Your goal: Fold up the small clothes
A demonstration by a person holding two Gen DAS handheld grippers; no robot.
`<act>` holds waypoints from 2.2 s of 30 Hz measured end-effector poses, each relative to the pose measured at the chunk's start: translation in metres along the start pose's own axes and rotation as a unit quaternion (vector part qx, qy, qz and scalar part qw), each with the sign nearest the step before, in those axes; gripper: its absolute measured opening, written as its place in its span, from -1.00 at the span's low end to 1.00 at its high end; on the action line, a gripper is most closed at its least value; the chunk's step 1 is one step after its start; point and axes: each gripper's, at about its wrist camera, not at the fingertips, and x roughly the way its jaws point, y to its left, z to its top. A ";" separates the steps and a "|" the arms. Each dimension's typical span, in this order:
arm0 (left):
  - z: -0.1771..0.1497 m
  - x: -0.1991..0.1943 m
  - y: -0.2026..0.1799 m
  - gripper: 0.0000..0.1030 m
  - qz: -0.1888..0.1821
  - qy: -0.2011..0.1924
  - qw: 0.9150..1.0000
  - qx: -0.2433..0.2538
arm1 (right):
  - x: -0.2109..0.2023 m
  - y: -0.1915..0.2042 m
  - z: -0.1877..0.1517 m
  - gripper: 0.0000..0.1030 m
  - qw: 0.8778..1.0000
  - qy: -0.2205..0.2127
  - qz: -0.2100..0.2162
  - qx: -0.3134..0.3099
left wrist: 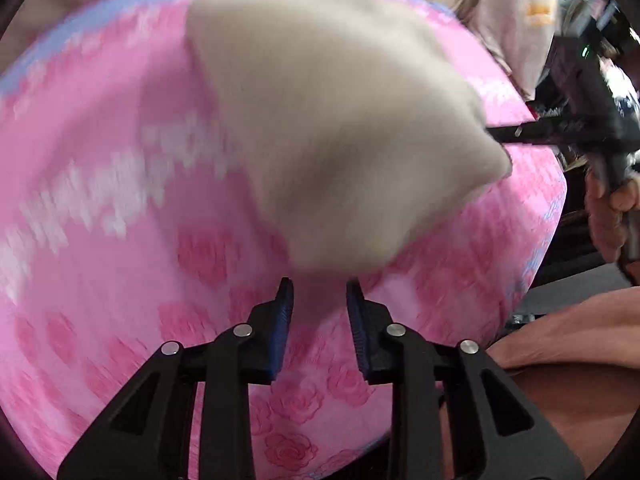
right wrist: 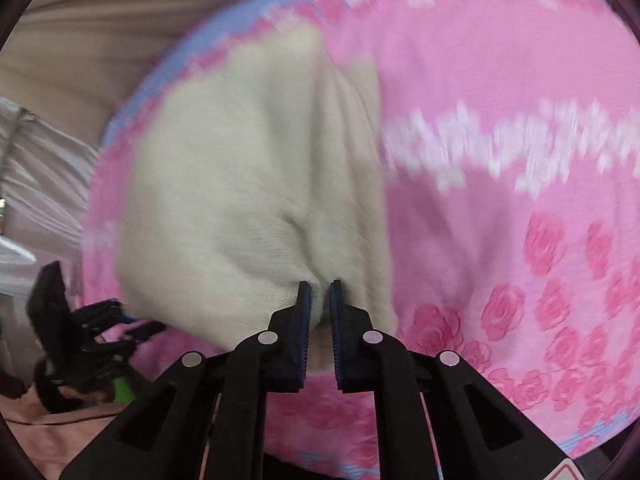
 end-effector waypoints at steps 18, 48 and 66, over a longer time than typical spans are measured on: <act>0.039 -0.080 0.009 0.70 0.045 -0.106 0.989 -0.093 | -0.037 0.038 -0.001 -0.05 0.995 -0.087 -0.003 -0.043; 0.088 -0.059 0.022 0.76 0.018 -0.080 0.983 -0.164 | -0.017 0.016 0.054 0.40 0.995 -0.086 -0.057 -0.001; 0.131 -0.007 0.040 -0.16 -0.190 -0.049 0.950 -0.243 | -0.024 0.009 0.033 -0.28 0.989 -0.086 0.073 0.091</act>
